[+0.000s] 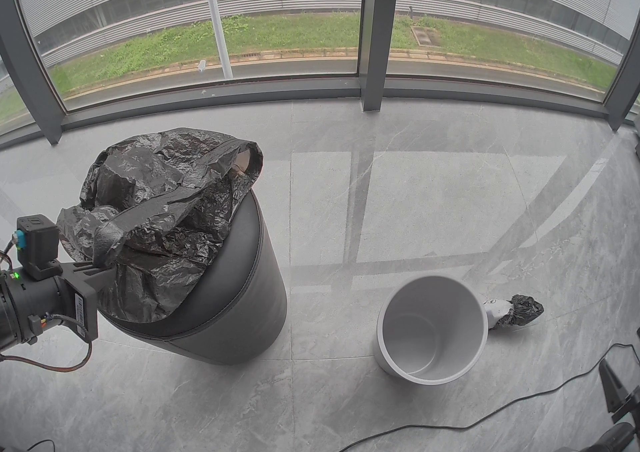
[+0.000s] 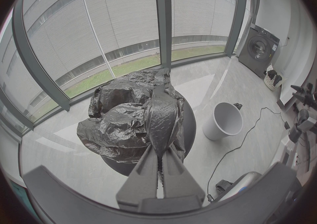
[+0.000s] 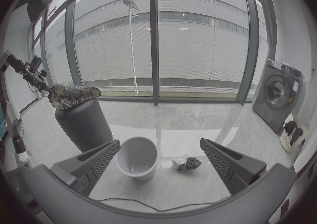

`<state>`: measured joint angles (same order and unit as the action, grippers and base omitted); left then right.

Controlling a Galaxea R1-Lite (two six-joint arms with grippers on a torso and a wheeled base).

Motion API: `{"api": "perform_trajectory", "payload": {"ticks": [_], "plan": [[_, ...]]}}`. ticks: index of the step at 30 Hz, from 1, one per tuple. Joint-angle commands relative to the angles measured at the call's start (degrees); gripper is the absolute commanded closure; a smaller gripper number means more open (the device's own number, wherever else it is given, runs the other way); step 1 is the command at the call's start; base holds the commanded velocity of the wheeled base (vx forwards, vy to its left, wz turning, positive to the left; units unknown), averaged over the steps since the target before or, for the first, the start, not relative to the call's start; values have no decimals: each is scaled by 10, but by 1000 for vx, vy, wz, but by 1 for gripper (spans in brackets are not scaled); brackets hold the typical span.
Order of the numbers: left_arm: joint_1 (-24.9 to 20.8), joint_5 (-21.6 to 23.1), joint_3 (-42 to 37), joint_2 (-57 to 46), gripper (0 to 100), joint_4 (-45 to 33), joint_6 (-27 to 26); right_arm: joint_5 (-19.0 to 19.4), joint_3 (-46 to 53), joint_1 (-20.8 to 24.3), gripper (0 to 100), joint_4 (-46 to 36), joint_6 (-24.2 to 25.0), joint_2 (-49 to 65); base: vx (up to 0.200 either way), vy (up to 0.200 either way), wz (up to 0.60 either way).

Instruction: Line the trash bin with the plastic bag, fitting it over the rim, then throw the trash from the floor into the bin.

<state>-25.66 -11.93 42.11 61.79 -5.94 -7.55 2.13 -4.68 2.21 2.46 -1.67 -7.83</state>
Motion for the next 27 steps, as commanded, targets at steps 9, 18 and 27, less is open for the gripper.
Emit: {"api": "perform_trajectory", "payload": {"ticks": [9, 18, 27], "plan": [[-2, -34, 47, -92, 100, -24, -54, 124, -447, 211, 0, 257, -129, -775, 0, 0, 0], [-4, -33, 84, -91, 100, 8, -88, 76, -690, 376, 0, 265, -108, -1026, 0, 0, 0], [-46, -23, 85, -95, 100, 9, -107, 76, -702, 395, 0, 378, -101, -1108, 0, 0, 0]]}}
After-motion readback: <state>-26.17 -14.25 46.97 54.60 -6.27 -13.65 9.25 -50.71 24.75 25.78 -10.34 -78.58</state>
